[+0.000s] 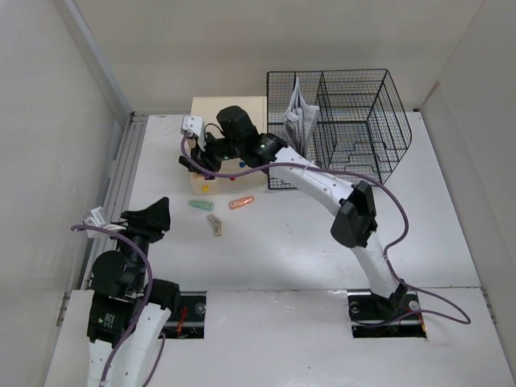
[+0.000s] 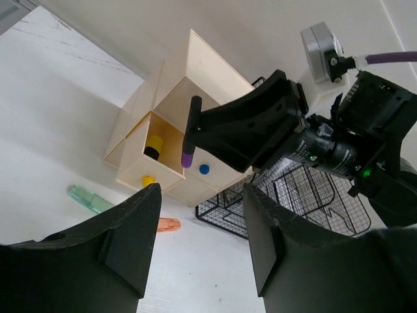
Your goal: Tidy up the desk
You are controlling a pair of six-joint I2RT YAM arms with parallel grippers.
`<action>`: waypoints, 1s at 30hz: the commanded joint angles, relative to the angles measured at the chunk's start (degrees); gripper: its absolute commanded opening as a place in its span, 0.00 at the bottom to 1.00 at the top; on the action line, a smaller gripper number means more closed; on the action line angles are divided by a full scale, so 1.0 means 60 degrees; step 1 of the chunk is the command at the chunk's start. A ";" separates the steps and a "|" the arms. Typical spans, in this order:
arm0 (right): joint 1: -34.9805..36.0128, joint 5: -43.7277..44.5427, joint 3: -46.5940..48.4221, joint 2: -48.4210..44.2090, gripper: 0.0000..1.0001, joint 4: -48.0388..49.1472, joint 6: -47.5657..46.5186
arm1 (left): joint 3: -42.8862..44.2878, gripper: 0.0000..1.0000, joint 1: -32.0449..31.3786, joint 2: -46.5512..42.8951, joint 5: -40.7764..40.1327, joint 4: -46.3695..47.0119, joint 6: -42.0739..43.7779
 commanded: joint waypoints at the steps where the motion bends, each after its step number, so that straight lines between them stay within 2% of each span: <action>1: 0.0032 0.0677 0.0943 -0.0088 0.05 0.0651 0.0260 | 0.0434 0.50 -0.0044 -0.0016 -0.0024 0.0052 -0.0023; 10: -0.0465 0.0809 0.0958 0.0484 0.08 0.0651 0.0070 | 0.0434 0.50 -0.0044 -0.0016 -0.0024 -0.0035 -0.0213; 24: -0.0466 0.0721 0.0606 0.0835 0.09 0.0754 -0.0107 | 0.0434 0.50 -0.0044 -0.0016 -0.0112 -0.0123 -0.0213; 28: -0.0466 0.0809 0.0417 0.0836 0.14 0.0754 -0.0210 | 0.0434 0.50 -0.0044 -0.0016 -0.0112 -0.0123 -0.0213; 30: -0.0466 0.0910 0.0300 0.0836 0.26 0.0754 -0.0297 | 0.0434 0.50 -0.0044 -0.0016 -0.0112 -0.0123 -0.0126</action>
